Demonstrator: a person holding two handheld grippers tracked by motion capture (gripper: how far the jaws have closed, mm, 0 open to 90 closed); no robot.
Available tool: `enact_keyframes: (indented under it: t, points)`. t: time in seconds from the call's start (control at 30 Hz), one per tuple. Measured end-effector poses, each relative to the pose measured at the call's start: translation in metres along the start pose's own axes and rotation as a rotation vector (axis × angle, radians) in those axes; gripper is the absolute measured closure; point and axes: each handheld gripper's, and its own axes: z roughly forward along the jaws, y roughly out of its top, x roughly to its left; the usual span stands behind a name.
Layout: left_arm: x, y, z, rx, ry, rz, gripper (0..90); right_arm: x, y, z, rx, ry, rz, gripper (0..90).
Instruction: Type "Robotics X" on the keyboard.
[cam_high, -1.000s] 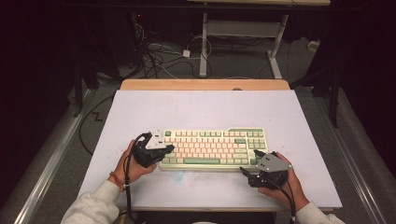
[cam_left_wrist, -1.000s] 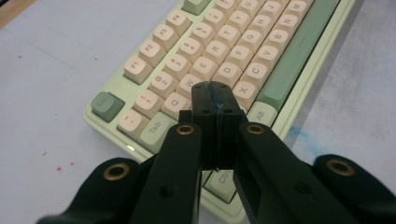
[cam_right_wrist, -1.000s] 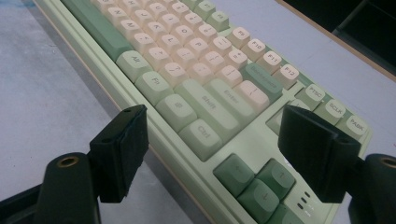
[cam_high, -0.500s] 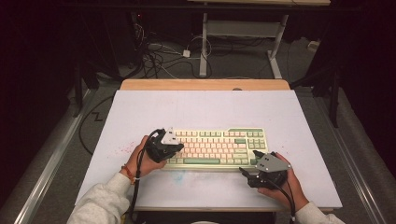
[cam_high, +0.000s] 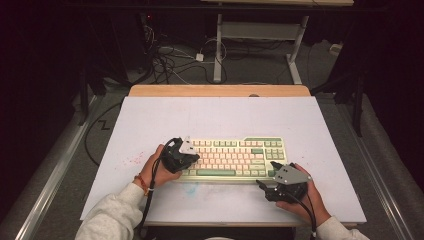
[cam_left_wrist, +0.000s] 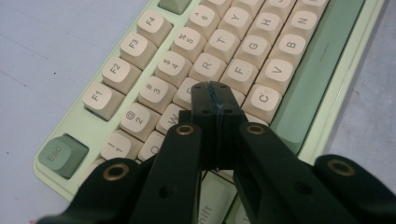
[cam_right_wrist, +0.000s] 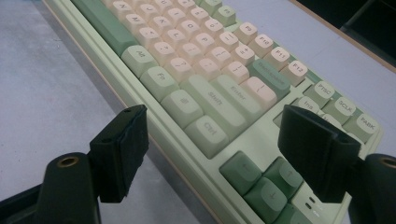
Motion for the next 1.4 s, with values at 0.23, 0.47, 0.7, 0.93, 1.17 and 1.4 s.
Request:
enact_keyframes:
  t: [0.23,0.47,0.7,0.93,1.17,1.4]
  points:
    - [-0.0002,0.0000,0.0000,0.002,0.004,0.000,87.5,0.0007,0.0002,-0.0001,0.002,0.003,-0.008,24.8]
    - [-0.0002,0.0000,0.0001,0.003,0.006,0.001,87.3,0.0014,0.0005,0.0001,0.005,0.002,-0.011,24.9]
    - [0.0002,-0.0002,0.0002,0.000,0.001,-0.002,87.0,0.0016,0.0003,0.0003,0.011,0.005,-0.014,25.0]
    - [0.0002,-0.0001,0.0003,-0.002,0.003,-0.004,87.6,0.0028,0.0006,0.0006,0.014,0.010,-0.018,25.0]
    - [-0.0002,0.0001,0.0006,-0.001,0.003,-0.001,87.7,0.0027,0.0003,0.0010,0.017,0.014,-0.023,25.0]
    - [-0.0015,-0.0005,0.0034,0.018,0.010,0.004,87.7,0.0027,0.0002,0.0014,0.024,0.017,-0.025,25.0]
